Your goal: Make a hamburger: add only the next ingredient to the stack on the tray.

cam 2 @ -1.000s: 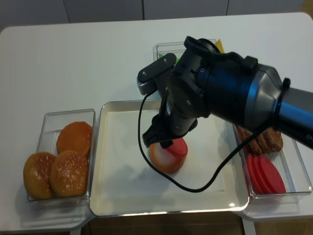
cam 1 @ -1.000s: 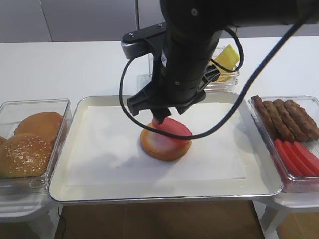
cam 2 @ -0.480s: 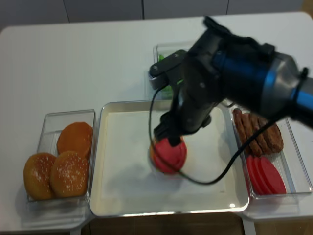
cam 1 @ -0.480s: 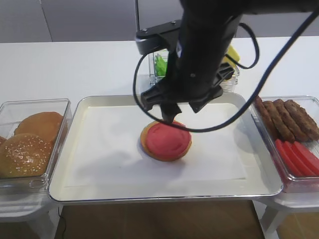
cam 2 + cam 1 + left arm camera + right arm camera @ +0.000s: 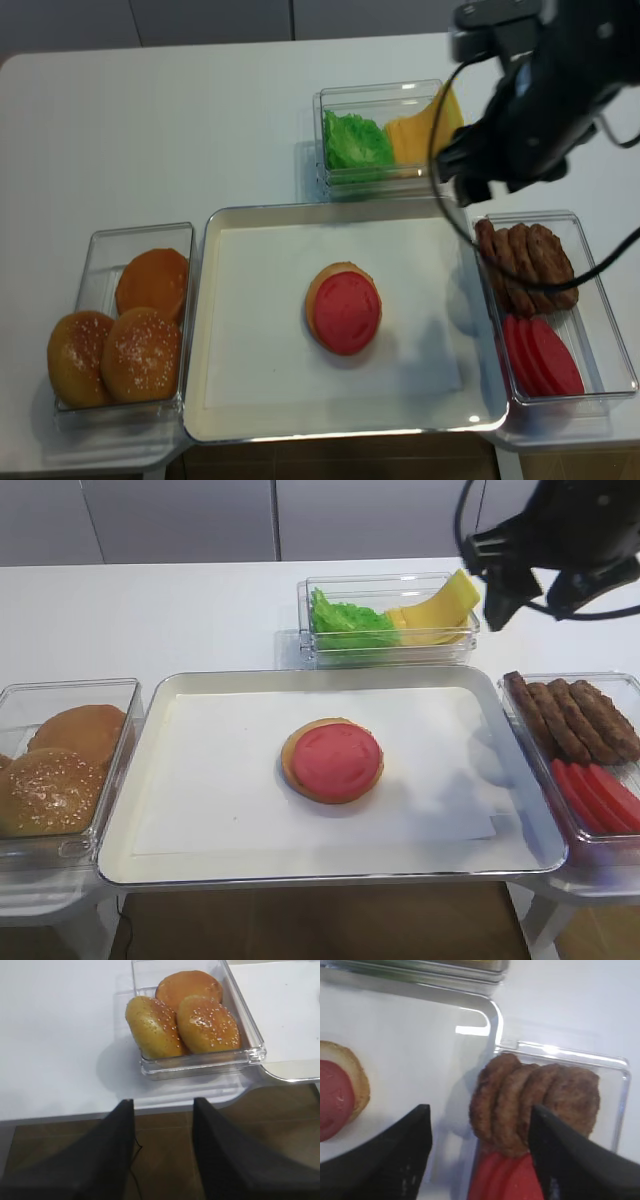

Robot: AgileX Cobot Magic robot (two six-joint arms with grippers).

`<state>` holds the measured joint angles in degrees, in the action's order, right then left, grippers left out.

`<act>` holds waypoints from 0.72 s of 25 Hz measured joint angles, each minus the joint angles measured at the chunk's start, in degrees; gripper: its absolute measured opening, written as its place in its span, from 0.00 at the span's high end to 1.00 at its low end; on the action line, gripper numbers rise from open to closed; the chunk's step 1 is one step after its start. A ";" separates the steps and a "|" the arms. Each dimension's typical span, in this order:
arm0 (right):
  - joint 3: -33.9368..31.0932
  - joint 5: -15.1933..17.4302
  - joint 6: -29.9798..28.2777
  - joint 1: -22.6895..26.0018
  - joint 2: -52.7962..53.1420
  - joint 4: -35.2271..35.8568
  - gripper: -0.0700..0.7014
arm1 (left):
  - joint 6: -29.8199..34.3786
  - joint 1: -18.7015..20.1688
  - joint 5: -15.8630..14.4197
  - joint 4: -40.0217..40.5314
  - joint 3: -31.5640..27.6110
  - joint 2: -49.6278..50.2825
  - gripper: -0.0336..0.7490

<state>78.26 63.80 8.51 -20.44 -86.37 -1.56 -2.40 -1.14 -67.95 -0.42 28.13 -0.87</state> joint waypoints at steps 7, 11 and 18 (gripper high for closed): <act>-6.65 1.52 -2.59 8.41 7.41 1.56 0.31 | 0.00 0.00 0.00 0.00 0.00 0.00 0.59; -12.84 1.73 -2.81 9.20 14.48 2.12 0.31 | 0.00 0.00 0.00 0.00 0.00 0.00 0.59; -21.59 2.96 -2.46 9.20 29.73 2.83 0.31 | 0.00 0.00 0.00 0.00 0.00 0.00 0.59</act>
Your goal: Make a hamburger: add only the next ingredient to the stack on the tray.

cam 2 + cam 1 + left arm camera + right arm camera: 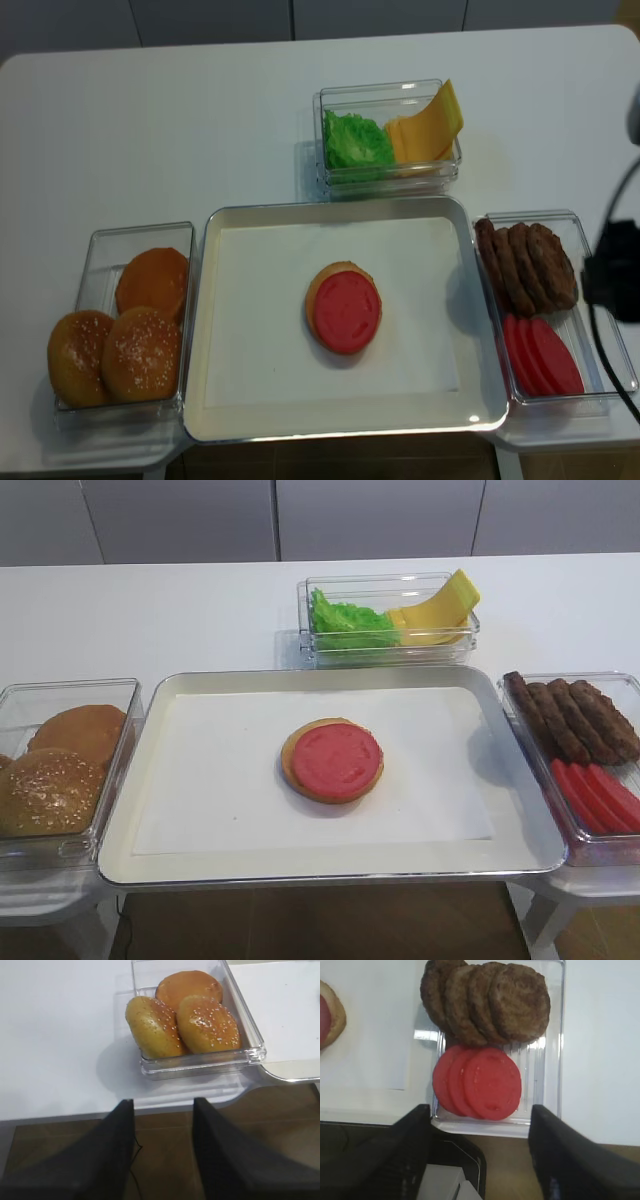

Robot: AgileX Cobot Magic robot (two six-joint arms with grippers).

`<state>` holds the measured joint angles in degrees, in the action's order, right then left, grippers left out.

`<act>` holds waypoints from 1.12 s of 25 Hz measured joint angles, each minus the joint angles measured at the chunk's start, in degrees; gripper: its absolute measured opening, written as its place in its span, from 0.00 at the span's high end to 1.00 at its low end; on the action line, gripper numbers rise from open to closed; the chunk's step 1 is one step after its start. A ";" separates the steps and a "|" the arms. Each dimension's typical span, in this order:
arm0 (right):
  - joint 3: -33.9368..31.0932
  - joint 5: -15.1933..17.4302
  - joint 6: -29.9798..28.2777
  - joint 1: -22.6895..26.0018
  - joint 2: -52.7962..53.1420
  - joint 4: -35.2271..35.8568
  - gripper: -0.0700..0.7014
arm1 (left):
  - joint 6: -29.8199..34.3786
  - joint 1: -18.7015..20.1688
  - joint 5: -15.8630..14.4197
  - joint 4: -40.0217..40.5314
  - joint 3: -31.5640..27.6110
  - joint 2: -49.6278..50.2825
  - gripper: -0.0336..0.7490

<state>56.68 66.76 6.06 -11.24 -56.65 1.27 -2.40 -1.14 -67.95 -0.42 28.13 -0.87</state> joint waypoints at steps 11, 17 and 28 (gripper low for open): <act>-9.19 4.85 -0.15 0.00 23.24 0.09 0.32 | 0.00 0.00 0.00 0.00 0.00 0.00 0.59; -12.96 5.93 -1.71 0.00 35.49 0.09 0.35 | 0.00 0.00 0.00 0.00 0.00 0.00 0.59; -19.29 6.47 -5.61 0.00 52.23 1.06 0.35 | 0.00 0.00 0.00 0.00 0.00 0.00 0.59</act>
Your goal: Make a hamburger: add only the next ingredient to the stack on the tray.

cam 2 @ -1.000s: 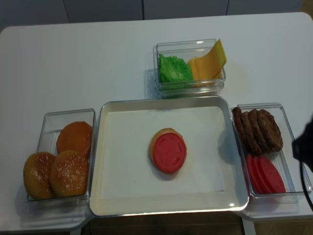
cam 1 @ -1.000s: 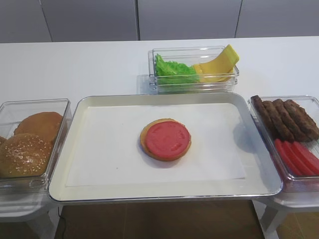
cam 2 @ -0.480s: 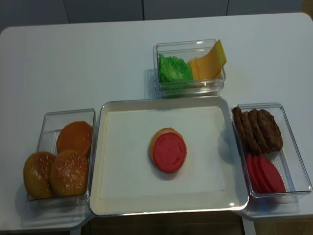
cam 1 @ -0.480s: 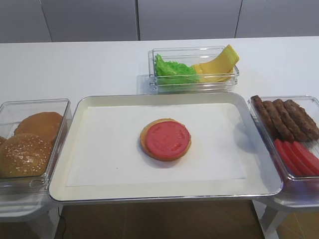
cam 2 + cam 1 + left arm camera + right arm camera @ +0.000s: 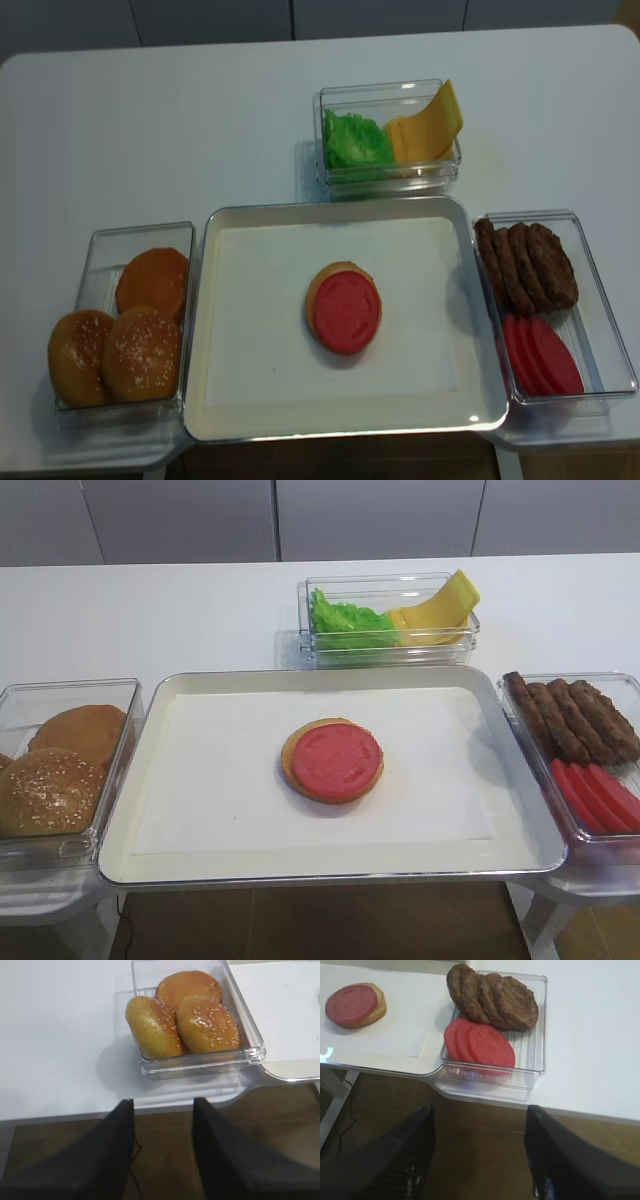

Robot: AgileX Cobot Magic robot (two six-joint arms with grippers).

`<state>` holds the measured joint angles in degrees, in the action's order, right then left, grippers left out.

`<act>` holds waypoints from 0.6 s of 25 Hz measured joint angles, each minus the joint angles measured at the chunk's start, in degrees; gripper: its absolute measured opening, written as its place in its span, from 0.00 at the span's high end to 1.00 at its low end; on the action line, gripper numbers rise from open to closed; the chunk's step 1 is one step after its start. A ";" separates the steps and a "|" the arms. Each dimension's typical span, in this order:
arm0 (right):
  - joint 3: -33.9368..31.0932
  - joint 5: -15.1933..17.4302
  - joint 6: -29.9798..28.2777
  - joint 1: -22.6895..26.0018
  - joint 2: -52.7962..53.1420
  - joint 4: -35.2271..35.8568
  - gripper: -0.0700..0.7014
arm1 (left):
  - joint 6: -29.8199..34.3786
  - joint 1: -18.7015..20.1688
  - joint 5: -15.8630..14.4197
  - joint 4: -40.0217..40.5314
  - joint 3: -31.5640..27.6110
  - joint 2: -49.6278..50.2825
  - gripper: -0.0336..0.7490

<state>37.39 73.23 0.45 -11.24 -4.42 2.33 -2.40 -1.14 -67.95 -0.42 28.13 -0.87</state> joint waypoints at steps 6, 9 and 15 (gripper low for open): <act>-5.17 0.12 0.00 0.00 4.07 0.62 0.35 | 0.00 0.00 0.00 0.00 0.00 0.00 0.59; -6.88 -1.89 0.00 0.00 5.24 0.83 0.35 | 0.00 0.00 0.00 0.00 0.00 0.00 0.59; -8.29 -5.79 0.00 0.00 5.45 0.91 0.35 | 0.00 0.00 0.00 0.00 0.00 0.00 0.59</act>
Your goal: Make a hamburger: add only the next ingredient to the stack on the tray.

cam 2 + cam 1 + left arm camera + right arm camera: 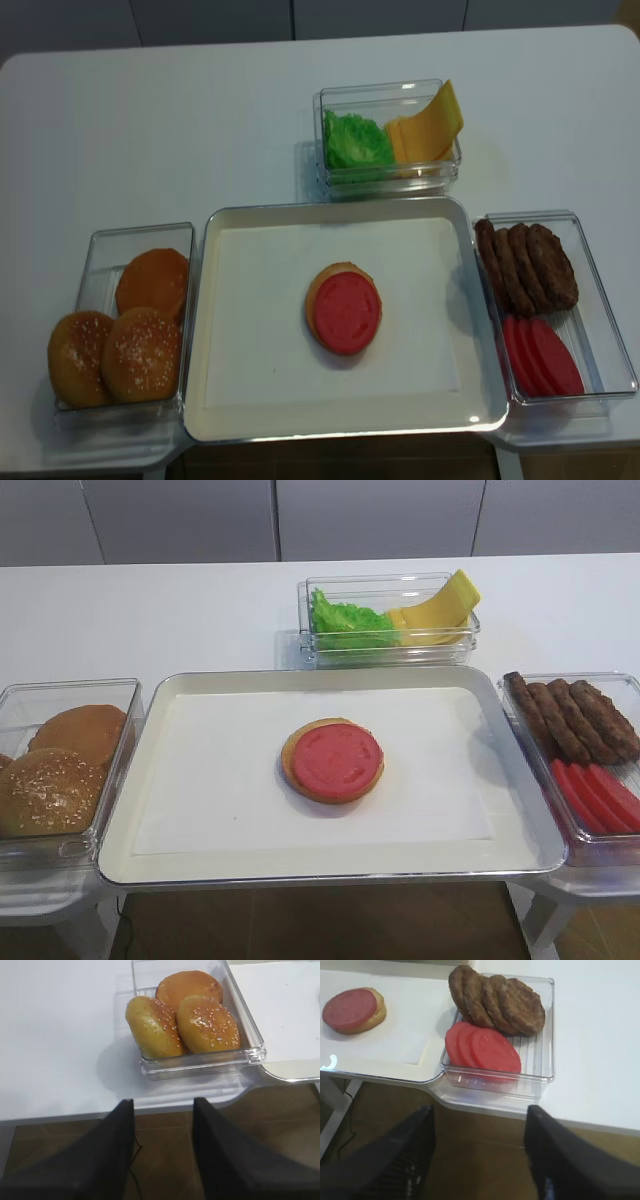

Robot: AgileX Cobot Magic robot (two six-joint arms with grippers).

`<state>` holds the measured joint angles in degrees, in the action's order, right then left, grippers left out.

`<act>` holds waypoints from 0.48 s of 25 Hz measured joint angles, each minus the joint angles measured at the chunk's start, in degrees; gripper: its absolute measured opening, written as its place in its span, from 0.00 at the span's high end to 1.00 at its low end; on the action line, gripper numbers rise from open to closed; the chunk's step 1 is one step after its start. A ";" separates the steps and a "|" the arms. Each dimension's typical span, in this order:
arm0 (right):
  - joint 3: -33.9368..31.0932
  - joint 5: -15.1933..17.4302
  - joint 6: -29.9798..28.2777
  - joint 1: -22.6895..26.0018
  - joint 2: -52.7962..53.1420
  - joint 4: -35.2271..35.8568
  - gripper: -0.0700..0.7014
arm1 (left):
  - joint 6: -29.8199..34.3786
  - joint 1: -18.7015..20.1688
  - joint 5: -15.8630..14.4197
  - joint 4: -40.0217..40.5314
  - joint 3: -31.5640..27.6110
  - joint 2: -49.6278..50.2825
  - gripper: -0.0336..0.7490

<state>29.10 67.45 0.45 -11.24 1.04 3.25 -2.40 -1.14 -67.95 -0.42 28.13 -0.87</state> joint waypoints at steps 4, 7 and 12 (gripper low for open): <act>-1.23 -1.50 0.00 0.00 0.00 -0.12 0.35 | 0.00 0.00 0.00 0.00 0.00 0.00 0.59; -1.81 -1.50 0.00 0.00 0.00 -0.12 0.35 | 0.00 0.00 0.00 0.00 0.00 0.00 0.59; -1.81 -1.62 0.00 0.00 0.00 -0.12 0.35 | 0.00 0.00 0.00 0.00 0.00 0.00 0.59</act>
<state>27.29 65.83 0.45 -11.24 1.04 3.13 -2.40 -1.14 -67.95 -0.42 28.13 -0.87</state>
